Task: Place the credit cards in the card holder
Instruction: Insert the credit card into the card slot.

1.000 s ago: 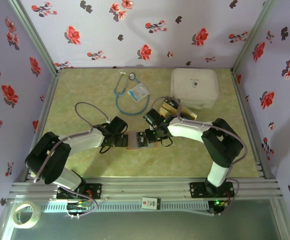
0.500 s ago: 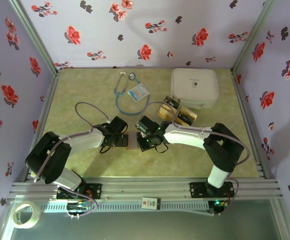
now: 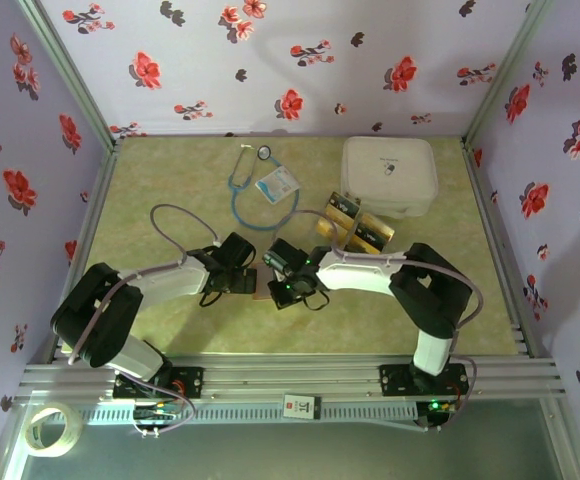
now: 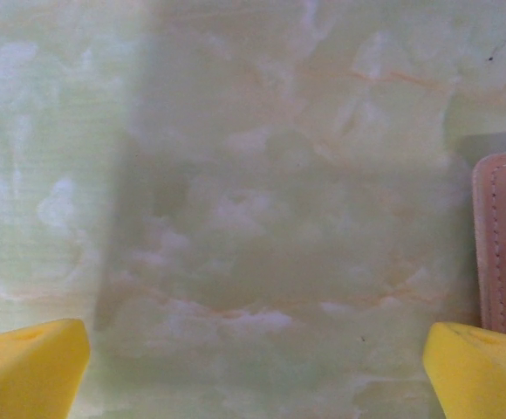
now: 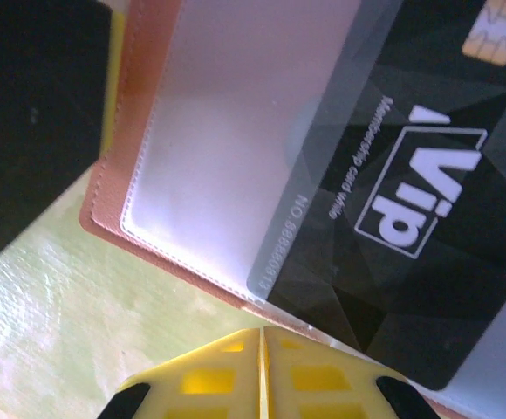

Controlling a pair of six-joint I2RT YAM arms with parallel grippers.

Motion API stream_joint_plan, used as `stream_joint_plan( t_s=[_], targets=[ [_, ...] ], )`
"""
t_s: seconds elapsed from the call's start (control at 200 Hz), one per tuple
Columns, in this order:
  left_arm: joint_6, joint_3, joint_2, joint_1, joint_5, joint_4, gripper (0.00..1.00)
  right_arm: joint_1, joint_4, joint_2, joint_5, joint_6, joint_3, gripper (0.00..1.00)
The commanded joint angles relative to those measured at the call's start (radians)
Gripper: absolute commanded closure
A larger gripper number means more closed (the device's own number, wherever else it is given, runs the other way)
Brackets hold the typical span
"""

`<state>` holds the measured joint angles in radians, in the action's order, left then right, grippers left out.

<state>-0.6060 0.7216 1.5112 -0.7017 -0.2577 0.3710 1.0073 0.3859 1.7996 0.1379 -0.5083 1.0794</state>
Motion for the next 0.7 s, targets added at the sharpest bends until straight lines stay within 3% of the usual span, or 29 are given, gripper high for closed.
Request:
stream_joint_plan(
  t_s=[0.0, 0.355, 0.695],
  targets=[
    [0.012, 0.006, 0.033, 0.003, 0.005, 0.005, 0.00, 0.007, -0.019, 0.027, -0.012, -0.013, 0.037, 0.92],
    [0.004, 0.000, 0.027, -0.004, 0.007, 0.004, 0.00, -0.021, -0.013, 0.067, -0.059, -0.002, 0.080, 0.93],
    [0.006, -0.002, 0.026, -0.006, 0.007, 0.000, 0.00, -0.045, 0.004, -0.047, -0.097, -0.006, 0.052, 0.92]
  ],
)
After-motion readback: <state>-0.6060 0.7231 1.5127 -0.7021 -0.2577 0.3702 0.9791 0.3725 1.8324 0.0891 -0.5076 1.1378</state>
